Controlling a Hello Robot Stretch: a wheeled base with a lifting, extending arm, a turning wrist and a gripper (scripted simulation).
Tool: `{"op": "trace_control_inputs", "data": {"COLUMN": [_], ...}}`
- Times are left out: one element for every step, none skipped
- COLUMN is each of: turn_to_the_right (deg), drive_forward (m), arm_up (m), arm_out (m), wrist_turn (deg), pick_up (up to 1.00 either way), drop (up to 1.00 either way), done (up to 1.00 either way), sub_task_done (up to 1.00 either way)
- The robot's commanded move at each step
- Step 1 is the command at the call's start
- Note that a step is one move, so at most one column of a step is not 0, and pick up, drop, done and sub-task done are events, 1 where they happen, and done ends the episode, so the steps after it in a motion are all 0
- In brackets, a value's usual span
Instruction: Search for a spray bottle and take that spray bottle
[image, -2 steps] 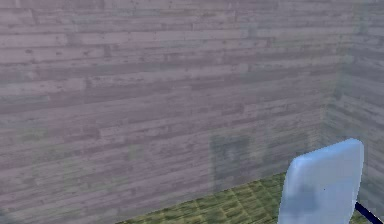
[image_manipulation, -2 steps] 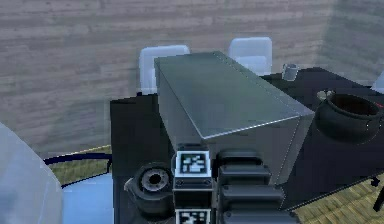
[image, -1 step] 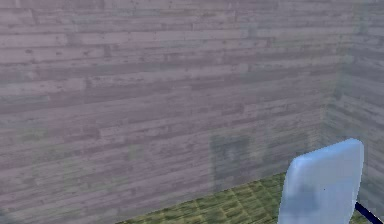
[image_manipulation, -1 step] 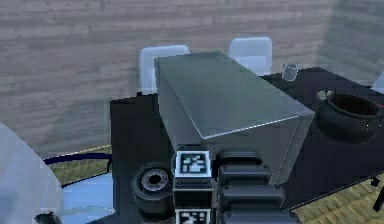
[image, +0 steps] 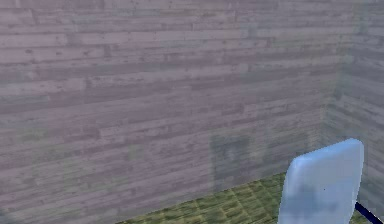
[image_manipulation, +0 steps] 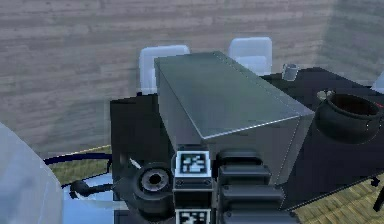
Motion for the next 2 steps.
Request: {"op": "trace_control_inputs", "data": {"turn_to_the_right": [0.0,0.0], "drive_forward": [0.00,0.00], "arm_up": [0.00,-0.30], "arm_out": [0.00,0.00], "wrist_turn": [45.0,0.0], "pick_up": [0.00,0.00], "drop": [0.00,0.00], "done": [0.00,0.00], "sub_task_done": [0.00,0.00]}}
